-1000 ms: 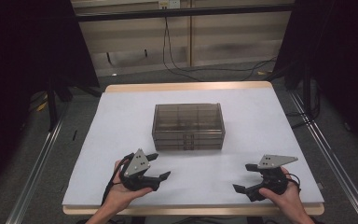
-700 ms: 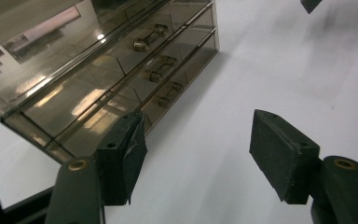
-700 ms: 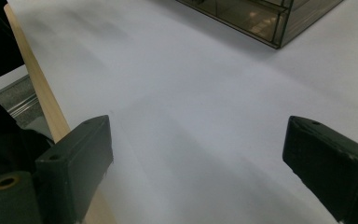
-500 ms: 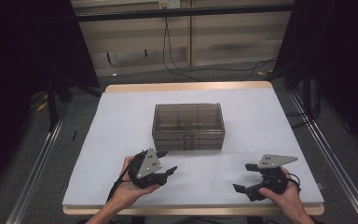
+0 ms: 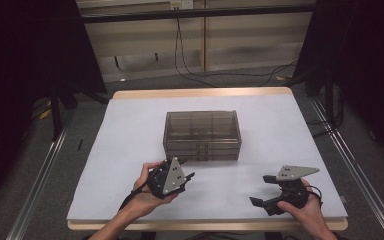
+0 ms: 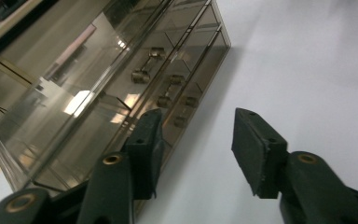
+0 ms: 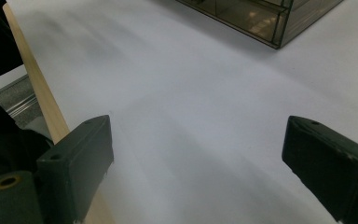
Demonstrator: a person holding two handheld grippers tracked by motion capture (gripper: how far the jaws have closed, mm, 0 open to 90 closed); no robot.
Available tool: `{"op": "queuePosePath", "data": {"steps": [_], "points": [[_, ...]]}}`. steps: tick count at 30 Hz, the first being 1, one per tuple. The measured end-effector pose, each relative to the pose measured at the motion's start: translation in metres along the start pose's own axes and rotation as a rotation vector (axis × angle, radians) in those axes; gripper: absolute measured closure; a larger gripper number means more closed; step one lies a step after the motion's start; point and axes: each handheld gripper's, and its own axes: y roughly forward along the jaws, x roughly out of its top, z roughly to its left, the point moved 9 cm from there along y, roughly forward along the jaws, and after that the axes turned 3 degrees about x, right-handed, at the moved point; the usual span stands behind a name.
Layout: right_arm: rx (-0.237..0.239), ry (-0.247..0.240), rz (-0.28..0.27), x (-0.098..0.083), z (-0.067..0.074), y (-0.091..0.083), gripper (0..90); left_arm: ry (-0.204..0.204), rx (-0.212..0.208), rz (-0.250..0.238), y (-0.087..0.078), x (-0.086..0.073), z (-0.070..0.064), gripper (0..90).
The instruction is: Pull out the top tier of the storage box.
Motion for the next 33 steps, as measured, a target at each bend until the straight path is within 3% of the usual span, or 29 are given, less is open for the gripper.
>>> {"op": "queuePosePath", "data": {"steps": [2,5,12,14,17,18,22,25,27,29,33], "points": [[-0.002,0.001,-0.001,0.000,0.000,0.000,8.9,0.000,0.009,0.013,0.000,-0.001,-0.001,57.2],[-0.001,0.001,0.000,0.000,0.000,0.000,8.9,0.065,0.036,0.016,0.006,0.003,0.001,59.2],[0.001,0.000,0.000,0.000,0.000,0.000,8.9,0.118,0.071,0.031,0.013,0.008,0.003,60.5],[-0.001,0.001,-0.001,0.000,0.000,0.000,9.0,0.149,0.107,0.045,0.015,0.008,0.004,60.4],[-0.001,0.001,0.001,0.000,0.000,0.000,9.3,0.172,0.113,0.041,0.017,0.009,0.005,60.3],[-0.001,-0.002,0.000,0.000,0.000,0.001,9.4,0.204,0.131,0.051,0.020,0.009,0.006,60.3],[0.000,-0.002,0.002,0.000,0.000,0.001,9.5,0.227,0.159,0.076,0.022,0.008,0.007,60.4],[-0.002,-0.002,0.000,0.000,-0.001,0.001,9.5,0.294,0.197,0.085,0.028,0.009,0.007,60.5],[-0.002,-0.002,0.000,0.000,-0.001,0.001,9.5,0.303,0.203,0.086,0.029,0.009,0.007,61.7],[-0.003,-0.002,0.000,0.000,0.000,0.001,9.5,0.344,0.232,0.096,0.031,0.012,0.006,61.7],[-0.002,-0.003,0.000,0.000,0.000,0.001,9.5,0.385,0.253,0.102,0.035,0.012,0.004,62.0]]}}
